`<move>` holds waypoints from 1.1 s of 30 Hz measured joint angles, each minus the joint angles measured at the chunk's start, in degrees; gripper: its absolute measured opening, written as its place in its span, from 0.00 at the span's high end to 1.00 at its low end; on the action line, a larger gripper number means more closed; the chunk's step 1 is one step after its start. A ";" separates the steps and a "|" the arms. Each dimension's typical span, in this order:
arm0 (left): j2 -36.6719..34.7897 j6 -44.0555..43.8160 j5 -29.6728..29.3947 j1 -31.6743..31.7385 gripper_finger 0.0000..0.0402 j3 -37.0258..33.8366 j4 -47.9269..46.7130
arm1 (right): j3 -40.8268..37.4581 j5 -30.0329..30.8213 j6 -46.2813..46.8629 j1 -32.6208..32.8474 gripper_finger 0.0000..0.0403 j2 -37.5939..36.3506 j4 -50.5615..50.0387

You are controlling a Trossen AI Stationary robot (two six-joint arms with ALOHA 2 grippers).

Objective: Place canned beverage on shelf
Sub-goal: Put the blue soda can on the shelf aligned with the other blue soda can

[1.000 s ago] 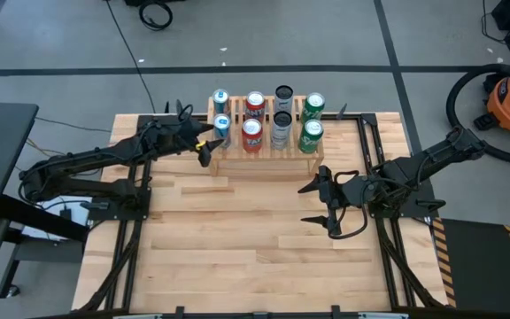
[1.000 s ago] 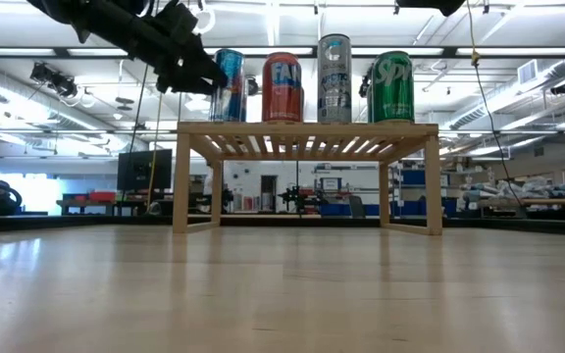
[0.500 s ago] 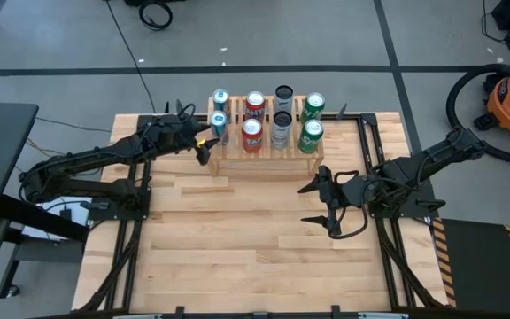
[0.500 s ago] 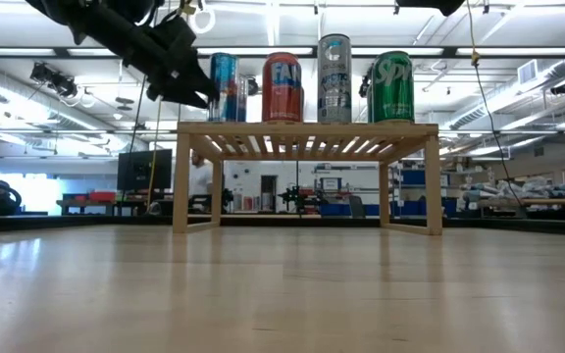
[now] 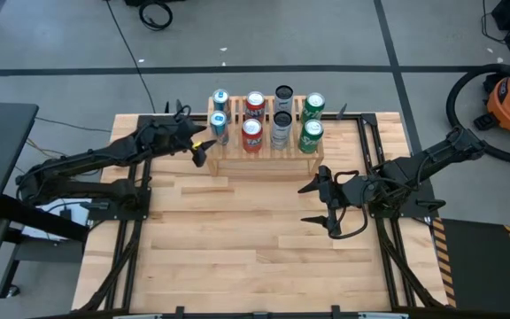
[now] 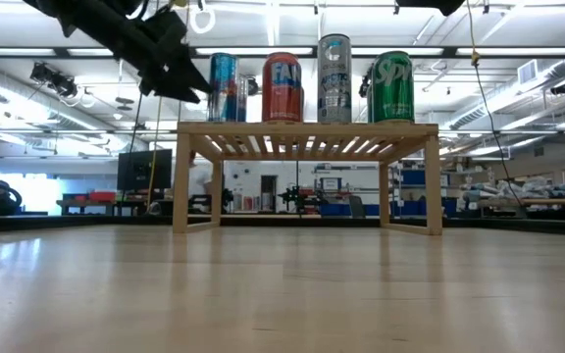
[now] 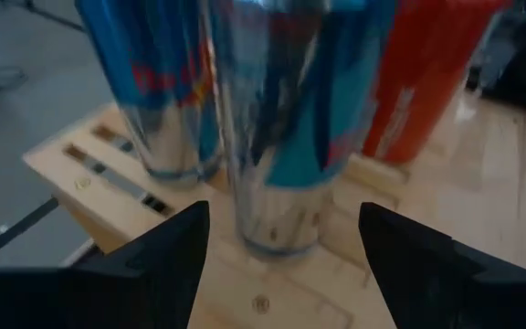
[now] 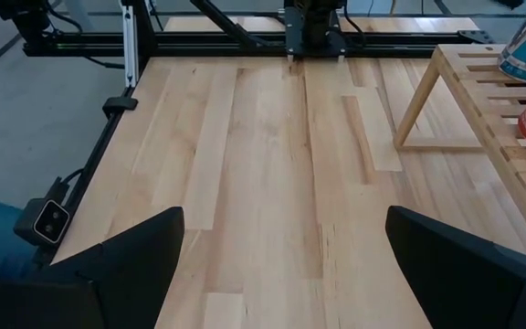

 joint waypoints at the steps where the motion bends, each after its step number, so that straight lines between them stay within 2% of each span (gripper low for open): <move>1: -0.18 0.00 -0.03 0.16 0.29 0.03 0.79 | 0.00 0.00 0.00 0.00 0.03 -0.01 0.00; 8: 0.01 0.42 -1.78 1.42 0.31 0.07 -0.89 | -0.01 0.00 0.01 0.00 0.03 0.01 -0.01; 12: 0.02 0.43 -5.66 1.49 0.33 0.07 -0.37 | 0.00 0.00 0.24 0.00 0.03 -0.01 -0.02; 22: 0.02 0.40 -5.85 1.50 0.38 0.05 1.82 | 0.00 0.00 -0.09 0.00 0.03 0.01 -0.02; 33: 0.02 0.23 -6.07 5.36 0.38 0.05 2.79 | 0.00 0.00 -0.17 0.00 0.03 0.01 -0.02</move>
